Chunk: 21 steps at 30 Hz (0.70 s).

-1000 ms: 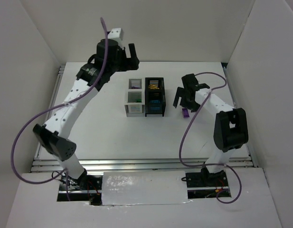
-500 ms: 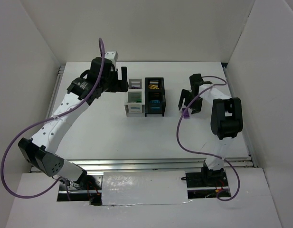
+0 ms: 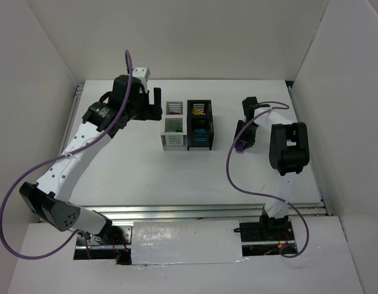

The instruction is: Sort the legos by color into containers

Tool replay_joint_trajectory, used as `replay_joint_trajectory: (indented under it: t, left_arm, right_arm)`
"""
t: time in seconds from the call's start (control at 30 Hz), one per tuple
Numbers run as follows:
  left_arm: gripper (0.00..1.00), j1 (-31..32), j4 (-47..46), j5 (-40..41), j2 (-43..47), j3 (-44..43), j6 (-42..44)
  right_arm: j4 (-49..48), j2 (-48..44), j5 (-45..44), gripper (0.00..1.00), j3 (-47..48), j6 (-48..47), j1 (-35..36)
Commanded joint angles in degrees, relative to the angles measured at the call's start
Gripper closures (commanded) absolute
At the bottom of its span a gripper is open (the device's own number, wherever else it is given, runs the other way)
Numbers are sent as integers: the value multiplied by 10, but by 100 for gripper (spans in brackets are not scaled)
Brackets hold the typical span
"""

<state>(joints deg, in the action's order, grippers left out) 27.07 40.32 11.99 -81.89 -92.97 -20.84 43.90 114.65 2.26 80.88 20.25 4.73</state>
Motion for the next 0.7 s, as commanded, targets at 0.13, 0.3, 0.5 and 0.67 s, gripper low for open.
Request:
replay_joint_trajectory:
  t: [0.13, 0.3, 0.5, 0.67]
  left_arm:
    - [1, -4, 1, 1, 1, -13, 21]
    - [0, -6, 8, 2, -6, -19, 13]
    - [0, -13, 19, 13, -18, -28, -15]
    - [1, -46, 60, 81, -23, -43, -97]
  right_arm:
    - [91, 38, -10, 66, 67, 1, 5]
    - [72, 7, 0, 100, 47, 17, 6]
    - [73, -101, -63, 100, 80, 117, 27]
    - [95, -126, -181, 100, 238, 200, 107]
